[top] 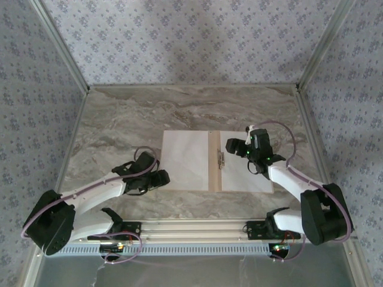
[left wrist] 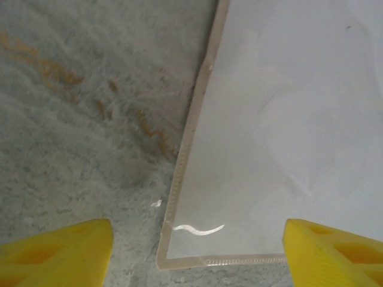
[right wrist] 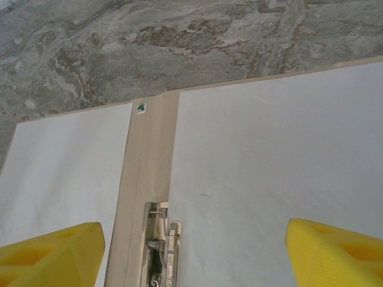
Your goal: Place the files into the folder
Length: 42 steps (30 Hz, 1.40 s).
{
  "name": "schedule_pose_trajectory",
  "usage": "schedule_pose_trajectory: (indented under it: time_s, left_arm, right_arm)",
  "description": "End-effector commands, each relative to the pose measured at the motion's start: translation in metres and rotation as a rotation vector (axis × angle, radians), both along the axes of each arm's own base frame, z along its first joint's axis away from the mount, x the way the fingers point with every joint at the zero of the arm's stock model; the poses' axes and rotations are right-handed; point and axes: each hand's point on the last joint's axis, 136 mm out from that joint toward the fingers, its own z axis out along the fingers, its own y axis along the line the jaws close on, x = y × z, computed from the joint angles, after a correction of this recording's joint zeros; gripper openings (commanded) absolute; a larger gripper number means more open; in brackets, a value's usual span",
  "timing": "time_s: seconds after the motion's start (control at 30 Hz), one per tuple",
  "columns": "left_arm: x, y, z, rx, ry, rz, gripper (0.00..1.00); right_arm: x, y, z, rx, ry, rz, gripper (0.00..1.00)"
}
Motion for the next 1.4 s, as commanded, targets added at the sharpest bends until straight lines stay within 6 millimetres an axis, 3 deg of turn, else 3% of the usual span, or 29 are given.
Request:
schedule_pose_trajectory:
  time_s: [0.0, 0.13, 0.43, 0.63, 1.37]
  left_arm:
    - [-0.009, -0.001, 0.000, -0.038, 0.036, 0.016, 0.71]
    - [-0.011, -0.005, -0.002, -0.078, 0.040, 0.022, 0.65]
    - [-0.014, -0.008, -0.004, -0.118, 0.046, 0.038, 0.56]
    - [-0.015, -0.008, -0.002, -0.141, 0.042, 0.052, 0.48]
    - [-0.019, -0.002, -0.007, -0.136, 0.043, 0.077, 0.50]
  right_arm:
    - [0.006, 0.011, 0.012, 0.021, -0.029, 0.021, 0.81]
    - [0.008, 0.020, 0.009, 0.025, -0.024, 0.038, 0.81]
    - [0.007, 0.060, -0.001, 0.025, 0.019, 0.150, 0.79]
    - [0.007, 0.063, -0.005, 0.006, 0.023, 0.135, 0.79]
    - [0.007, 0.098, -0.032, 0.016, 0.137, 0.224, 0.75]
